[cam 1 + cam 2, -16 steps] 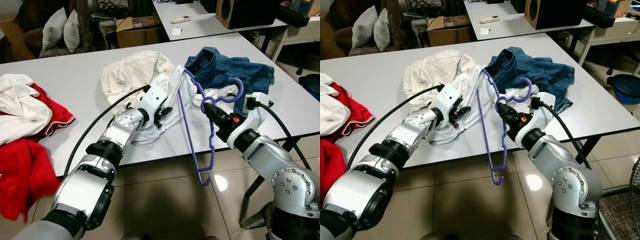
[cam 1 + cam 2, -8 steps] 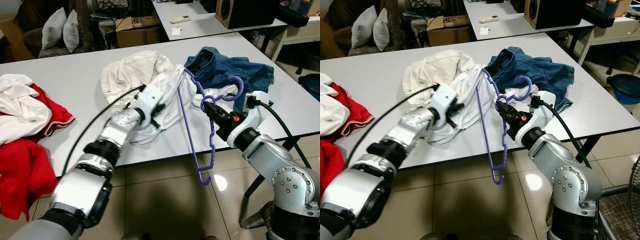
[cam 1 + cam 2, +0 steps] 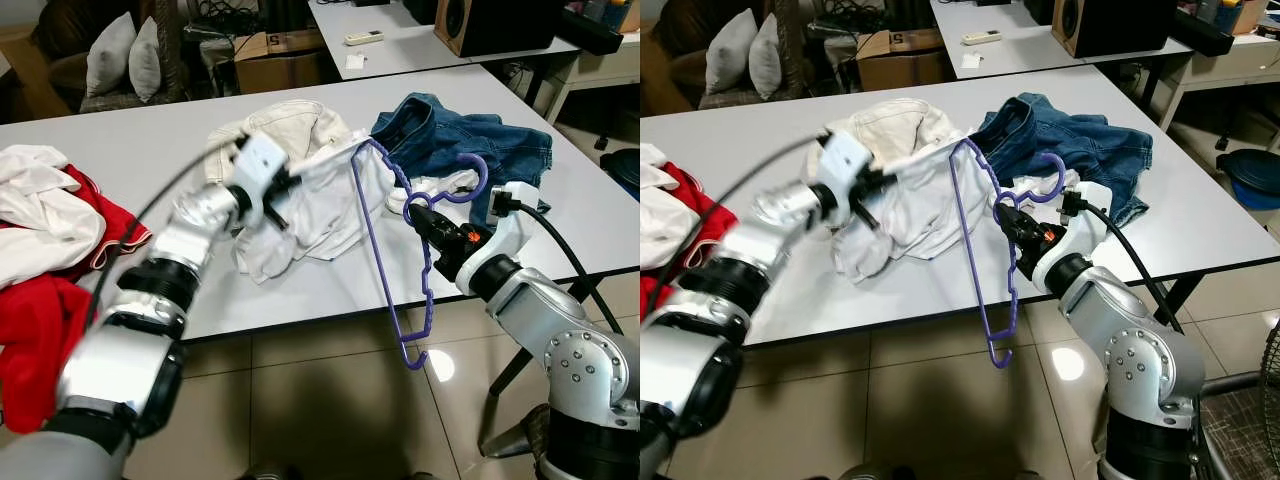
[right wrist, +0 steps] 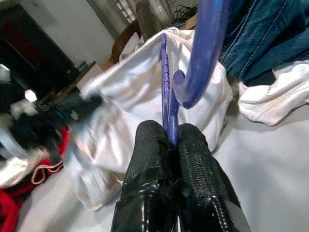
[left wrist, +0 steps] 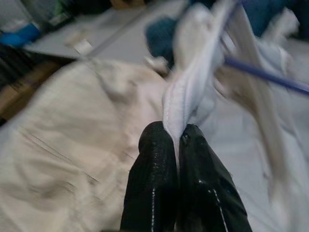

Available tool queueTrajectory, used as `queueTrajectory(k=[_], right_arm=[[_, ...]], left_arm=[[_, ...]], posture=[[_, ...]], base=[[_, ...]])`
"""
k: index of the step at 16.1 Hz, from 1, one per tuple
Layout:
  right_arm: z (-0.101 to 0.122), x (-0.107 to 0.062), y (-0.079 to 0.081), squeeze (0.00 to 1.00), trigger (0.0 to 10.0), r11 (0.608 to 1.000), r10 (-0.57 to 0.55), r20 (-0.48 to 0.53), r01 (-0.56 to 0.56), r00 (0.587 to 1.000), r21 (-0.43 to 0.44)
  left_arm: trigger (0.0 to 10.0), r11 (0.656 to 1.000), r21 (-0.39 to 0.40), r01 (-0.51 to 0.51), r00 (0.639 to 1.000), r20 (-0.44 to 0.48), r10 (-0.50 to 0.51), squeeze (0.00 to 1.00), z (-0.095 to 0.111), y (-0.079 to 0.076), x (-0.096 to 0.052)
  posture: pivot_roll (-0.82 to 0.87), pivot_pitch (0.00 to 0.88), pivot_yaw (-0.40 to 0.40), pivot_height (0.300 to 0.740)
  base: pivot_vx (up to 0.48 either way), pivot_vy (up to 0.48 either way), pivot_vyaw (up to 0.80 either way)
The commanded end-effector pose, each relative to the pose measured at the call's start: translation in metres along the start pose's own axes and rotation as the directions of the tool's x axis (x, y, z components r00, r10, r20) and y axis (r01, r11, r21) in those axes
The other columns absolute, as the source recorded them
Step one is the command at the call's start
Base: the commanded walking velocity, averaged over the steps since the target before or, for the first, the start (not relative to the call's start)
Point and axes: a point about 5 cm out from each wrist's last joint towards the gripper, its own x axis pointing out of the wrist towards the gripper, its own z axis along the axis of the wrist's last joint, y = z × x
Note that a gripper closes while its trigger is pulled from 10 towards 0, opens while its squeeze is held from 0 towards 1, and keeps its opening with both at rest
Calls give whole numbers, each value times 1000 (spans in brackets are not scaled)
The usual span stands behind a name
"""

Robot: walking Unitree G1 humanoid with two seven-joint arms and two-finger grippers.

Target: Hang hanger

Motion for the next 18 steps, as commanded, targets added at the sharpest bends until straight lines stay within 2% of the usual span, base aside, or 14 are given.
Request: queueTrajectory(k=[1, 2, 3, 5, 9, 11, 15, 18], right_arm=[[4, 3, 3, 0, 10000, 1000, 16, 16, -16, 1000, -17], [3, 3, 3, 0, 10000, 1000, 16, 10, -15, 1000, -21], [-2, 6, 5, 0, 10000, 999, 16, -24, -17, 1000, -50], [-10, 9, 9, 0, 10000, 995, 20, -74, -27, 997, -93], [-22, 14, 20, 0, 10000, 989, 64, -126, -81, 990, -128], [-25, 16, 21, 0, 10000, 988, 56, -138, -75, 989, -135], [-20, 21, 2, 0, 10000, 996, -83, -94, 79, 992, -45], [-9, 16, -2, 0, 10000, 994, -107, -49, 108, 993, 21]], left_arm=[[0, 998, 25, -51, 996, 81, 49, 0, 25, 16, -2], [0, 997, 14, -72, 991, 115, 70, 0, 34, 19, -2], [0, 996, -28, -90, 974, 208, 94, 0, 57, 19, 1], [0, 996, -42, -83, 964, 250, 91, 0, 69, 14, 5], [0, 997, -45, -69, 963, 260, 78, 0, 74, 9, 8], [0, 998, -29, -50, 963, 263, 56, 0, 77, 8, 5], [0, 998, 26, -59, 966, 252, 51, 0, 80, 17, -2], [0, 989, 75, -126, 968, 226, 106, 0, 79, 30, -10]], posture=[[-81, 0, 93, 740], [-78, 0, 92, 740], [-75, 0, 93, 740], [-70, 0, 98, 740], [-59, 0, 110, 740], [-56, 0, 110, 740], [-47, 0, 100, 740], [-46, 0, 93, 740]], base=[[0, 0, 0], [0, 0, 0], [0, 0, 0], [0, 0, 0], [0, 0, 0], [0, 0, 0], [0, 0, 0], [0, 0, 0]])
